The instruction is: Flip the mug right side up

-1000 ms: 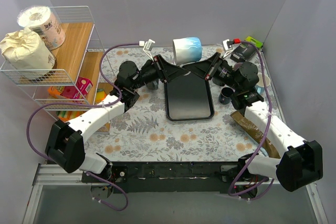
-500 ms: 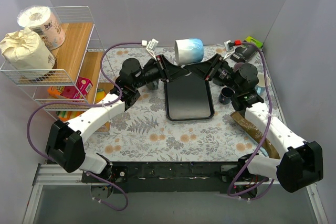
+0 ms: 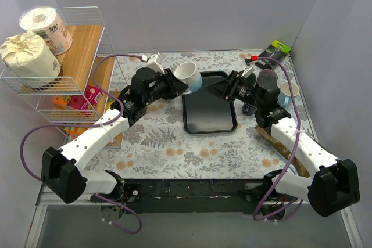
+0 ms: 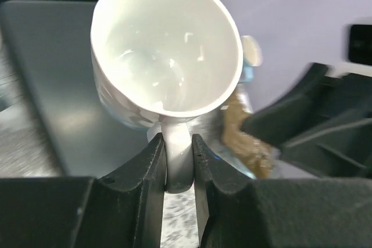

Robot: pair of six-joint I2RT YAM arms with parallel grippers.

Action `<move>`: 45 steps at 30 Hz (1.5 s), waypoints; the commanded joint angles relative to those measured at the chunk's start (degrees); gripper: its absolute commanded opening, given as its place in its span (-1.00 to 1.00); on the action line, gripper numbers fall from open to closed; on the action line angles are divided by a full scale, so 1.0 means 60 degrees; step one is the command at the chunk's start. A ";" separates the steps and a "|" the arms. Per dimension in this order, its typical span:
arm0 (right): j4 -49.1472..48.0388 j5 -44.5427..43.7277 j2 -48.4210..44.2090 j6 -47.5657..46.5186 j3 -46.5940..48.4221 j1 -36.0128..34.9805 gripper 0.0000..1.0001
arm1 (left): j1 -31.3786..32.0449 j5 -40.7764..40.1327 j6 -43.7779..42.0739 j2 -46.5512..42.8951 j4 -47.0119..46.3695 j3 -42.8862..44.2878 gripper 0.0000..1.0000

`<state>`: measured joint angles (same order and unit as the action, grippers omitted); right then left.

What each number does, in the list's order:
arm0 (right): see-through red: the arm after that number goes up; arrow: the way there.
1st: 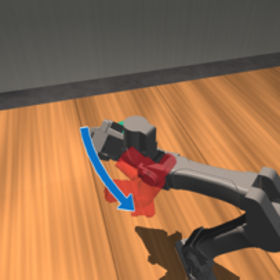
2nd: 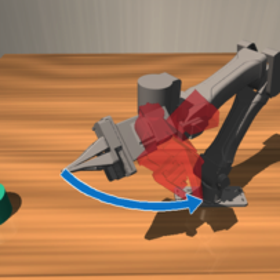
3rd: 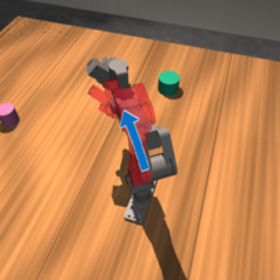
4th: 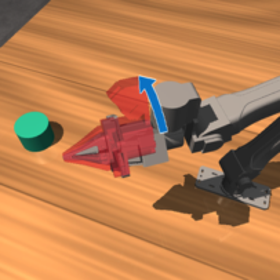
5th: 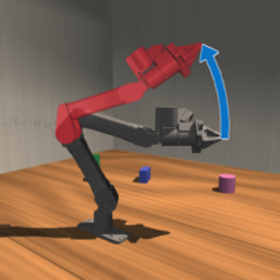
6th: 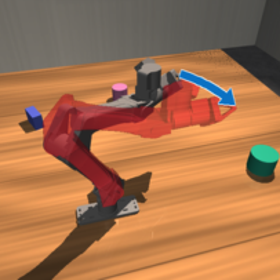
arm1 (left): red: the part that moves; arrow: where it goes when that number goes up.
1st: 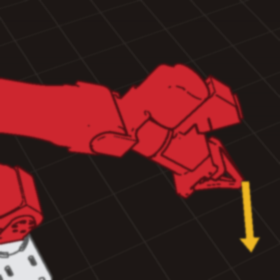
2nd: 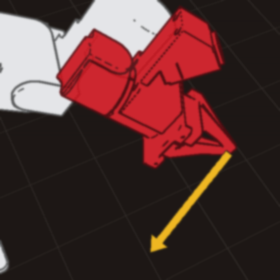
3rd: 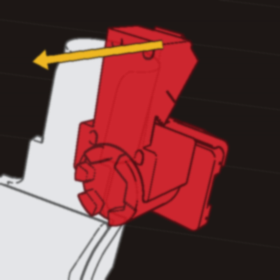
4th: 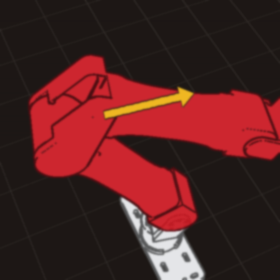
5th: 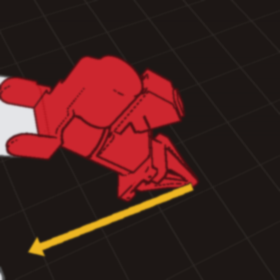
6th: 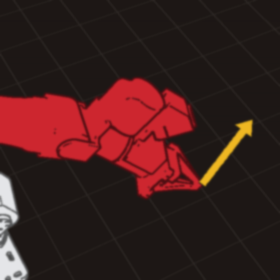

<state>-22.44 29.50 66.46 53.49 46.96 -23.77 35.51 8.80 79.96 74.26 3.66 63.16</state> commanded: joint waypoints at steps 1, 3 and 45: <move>0.1553 -0.0506 -0.0587 -0.1078 -0.0063 -0.0023 0.11 | -0.0029 -0.2138 -0.0948 -0.1096 0.1600 0.0007 -1.00; 0.1849 -0.0653 -0.0661 -0.1342 -0.0136 -0.0023 0.11 | -0.0044 -0.2621 -0.1095 -0.1316 0.2244 -0.0096 -1.00; 0.2743 -0.0361 -0.0471 -0.1489 -0.0209 -0.0023 0.10 | 0.0644 -0.5216 -0.1081 -0.2900 -0.0566 -0.6322 -0.63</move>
<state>-5.61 26.00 63.35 45.08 45.15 -23.77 38.76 -20.58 73.89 56.23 5.61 25.52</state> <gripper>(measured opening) 0.549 0.202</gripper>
